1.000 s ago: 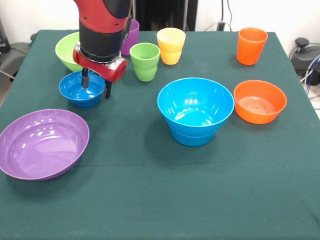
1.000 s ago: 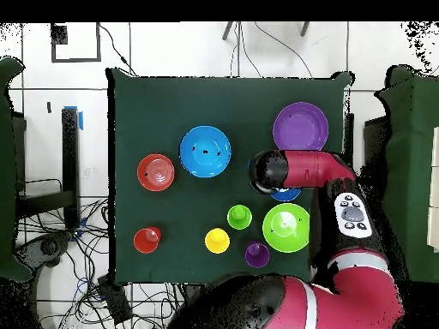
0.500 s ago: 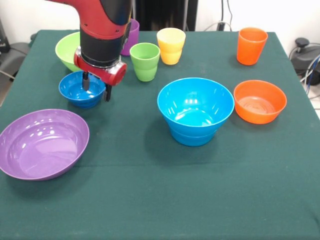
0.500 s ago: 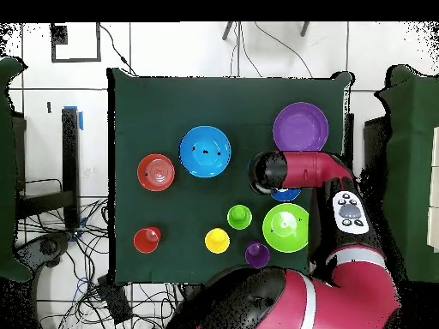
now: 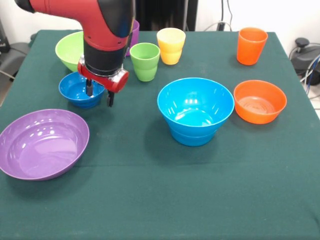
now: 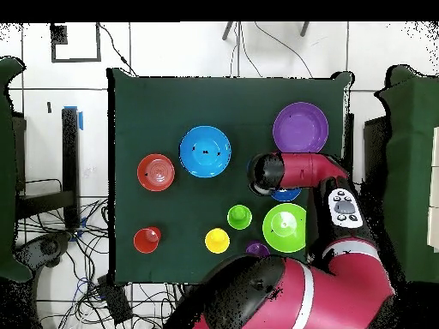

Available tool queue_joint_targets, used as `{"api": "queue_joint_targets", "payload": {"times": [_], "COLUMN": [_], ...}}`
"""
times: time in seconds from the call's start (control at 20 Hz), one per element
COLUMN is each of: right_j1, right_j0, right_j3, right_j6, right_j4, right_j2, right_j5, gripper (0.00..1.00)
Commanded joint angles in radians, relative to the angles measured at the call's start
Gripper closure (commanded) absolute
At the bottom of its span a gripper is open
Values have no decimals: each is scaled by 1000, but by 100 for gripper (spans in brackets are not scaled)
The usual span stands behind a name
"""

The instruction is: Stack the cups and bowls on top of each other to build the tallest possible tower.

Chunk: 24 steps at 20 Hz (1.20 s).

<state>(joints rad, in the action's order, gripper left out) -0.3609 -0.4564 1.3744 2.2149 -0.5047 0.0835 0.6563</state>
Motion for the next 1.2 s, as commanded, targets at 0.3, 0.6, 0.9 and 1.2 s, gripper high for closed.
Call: {"api": "queue_joint_targets", "payload": {"times": [0.3,0.6,0.9,1.2], "right_j1": [37,29,28,38], "right_j0": [18,28,21,17], "right_j3": [-53,-59,-58,-70], "right_j6": [-171,-171,-176,-184], "right_j4": [-94,-97,-94,-89], "right_j2": [46,41,44,53], "right_j5": [0,26,38,43], "gripper": [0,100,100,100]}}
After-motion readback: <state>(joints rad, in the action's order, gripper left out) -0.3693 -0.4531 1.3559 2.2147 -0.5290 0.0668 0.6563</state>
